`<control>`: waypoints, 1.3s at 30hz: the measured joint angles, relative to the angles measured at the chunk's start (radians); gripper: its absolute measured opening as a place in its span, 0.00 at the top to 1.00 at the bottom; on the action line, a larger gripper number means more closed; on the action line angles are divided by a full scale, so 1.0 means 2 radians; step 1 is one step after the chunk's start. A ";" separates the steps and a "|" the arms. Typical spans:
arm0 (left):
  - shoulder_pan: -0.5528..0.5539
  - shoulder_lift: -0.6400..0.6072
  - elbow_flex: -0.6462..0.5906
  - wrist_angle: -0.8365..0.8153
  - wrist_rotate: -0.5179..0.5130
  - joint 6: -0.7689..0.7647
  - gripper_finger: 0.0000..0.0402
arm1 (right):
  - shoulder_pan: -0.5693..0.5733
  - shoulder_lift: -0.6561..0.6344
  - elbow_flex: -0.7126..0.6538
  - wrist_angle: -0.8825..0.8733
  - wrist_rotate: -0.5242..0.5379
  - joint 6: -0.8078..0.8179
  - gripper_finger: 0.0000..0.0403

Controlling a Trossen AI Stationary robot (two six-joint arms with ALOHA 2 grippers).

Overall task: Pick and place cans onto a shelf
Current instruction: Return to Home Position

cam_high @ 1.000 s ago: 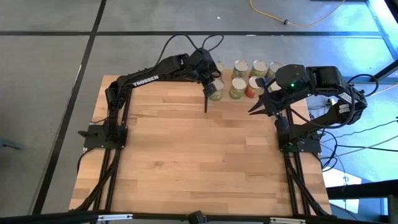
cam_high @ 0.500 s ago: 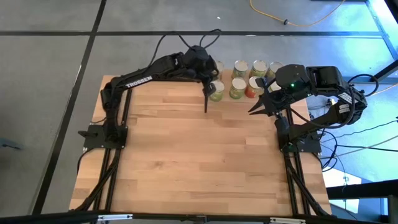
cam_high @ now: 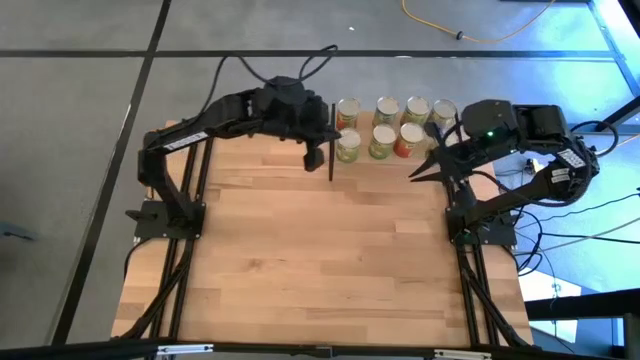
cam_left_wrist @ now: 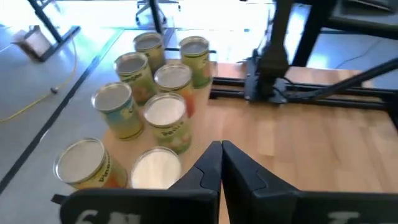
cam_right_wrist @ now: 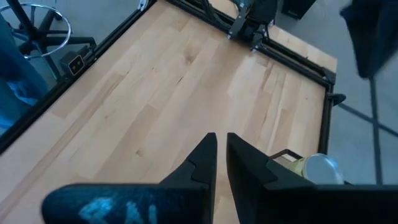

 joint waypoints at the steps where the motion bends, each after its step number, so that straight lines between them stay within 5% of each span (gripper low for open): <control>1: -0.005 -0.006 0.000 -0.007 0.000 0.000 1.00 | 0.000 -0.003 0.000 0.000 0.000 -0.006 0.90; 12: -0.069 -0.035 -0.001 -0.092 0.000 0.051 1.00 | 0.000 -0.027 0.000 -0.031 0.002 -0.011 0.90; 29: -0.145 -0.101 0.000 -0.153 -0.100 -0.013 1.00 | 0.000 -0.078 0.000 -0.047 0.053 -0.011 0.98; 39: -0.172 -0.165 -0.002 -0.274 -0.122 -0.053 1.00 | 0.000 -0.094 -0.003 -0.043 0.052 0.028 0.99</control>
